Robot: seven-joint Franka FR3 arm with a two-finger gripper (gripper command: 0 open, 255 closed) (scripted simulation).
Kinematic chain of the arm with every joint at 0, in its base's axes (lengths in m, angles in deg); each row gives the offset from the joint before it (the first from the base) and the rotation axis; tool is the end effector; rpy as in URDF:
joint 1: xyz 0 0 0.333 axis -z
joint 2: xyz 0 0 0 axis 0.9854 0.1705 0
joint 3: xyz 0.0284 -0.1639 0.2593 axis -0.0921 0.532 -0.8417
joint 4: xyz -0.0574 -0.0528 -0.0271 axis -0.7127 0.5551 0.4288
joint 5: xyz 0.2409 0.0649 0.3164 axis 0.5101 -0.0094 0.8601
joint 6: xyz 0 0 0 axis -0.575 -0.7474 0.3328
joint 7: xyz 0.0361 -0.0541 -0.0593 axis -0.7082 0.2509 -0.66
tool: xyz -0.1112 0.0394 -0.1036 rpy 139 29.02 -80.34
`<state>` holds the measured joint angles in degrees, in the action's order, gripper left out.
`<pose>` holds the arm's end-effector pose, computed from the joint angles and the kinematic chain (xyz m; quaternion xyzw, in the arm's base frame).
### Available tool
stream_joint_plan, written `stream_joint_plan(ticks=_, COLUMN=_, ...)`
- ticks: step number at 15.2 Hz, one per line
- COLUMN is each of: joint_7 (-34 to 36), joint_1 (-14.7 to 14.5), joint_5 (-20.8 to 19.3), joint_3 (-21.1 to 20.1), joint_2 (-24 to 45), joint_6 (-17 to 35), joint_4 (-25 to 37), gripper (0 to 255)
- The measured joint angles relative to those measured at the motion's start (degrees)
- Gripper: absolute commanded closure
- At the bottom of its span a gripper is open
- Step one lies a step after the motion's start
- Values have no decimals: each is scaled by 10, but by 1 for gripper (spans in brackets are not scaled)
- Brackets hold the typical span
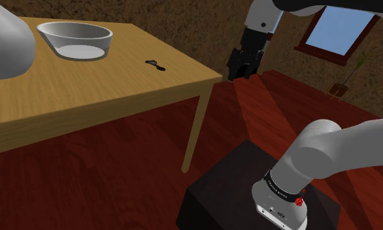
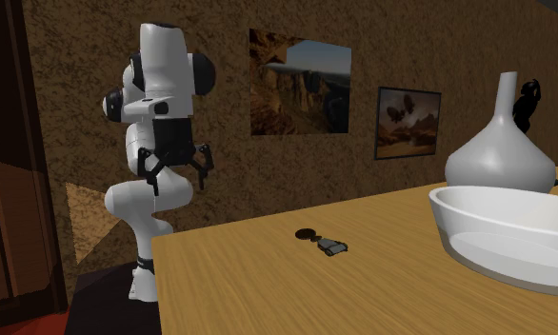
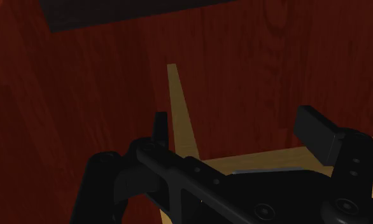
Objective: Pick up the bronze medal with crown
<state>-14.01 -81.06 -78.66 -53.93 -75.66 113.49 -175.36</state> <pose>0.3331 0.0230 0.5159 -0.9974 0.0679 0.0122 0.0207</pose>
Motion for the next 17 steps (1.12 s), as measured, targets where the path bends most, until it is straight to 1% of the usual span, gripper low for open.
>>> stream_joint_plan(ticks=2, joint_7=1, joint_1=-1, joint_5=1, joint_3=-2, joint_2=11, joint_6=3, joint_4=7, gripper=0)
stream_joint_plan(ticks=6, joint_7=16, joint_1=-8, joint_5=8, joint_3=-20, joint_2=96, joint_6=21, joint_4=67, gripper=0)
stream_joint_plan(ticks=11, joint_7=42, joint_1=-17, joint_5=11, joint_3=-47, joint_2=208, joint_6=27, joint_4=164, gripper=0)
stream_joint_plan(ticks=17, joint_7=70, joint_1=-26, joint_5=-1, joint_3=-71, joint_2=357, joint_6=9, joint_4=317, gripper=0)
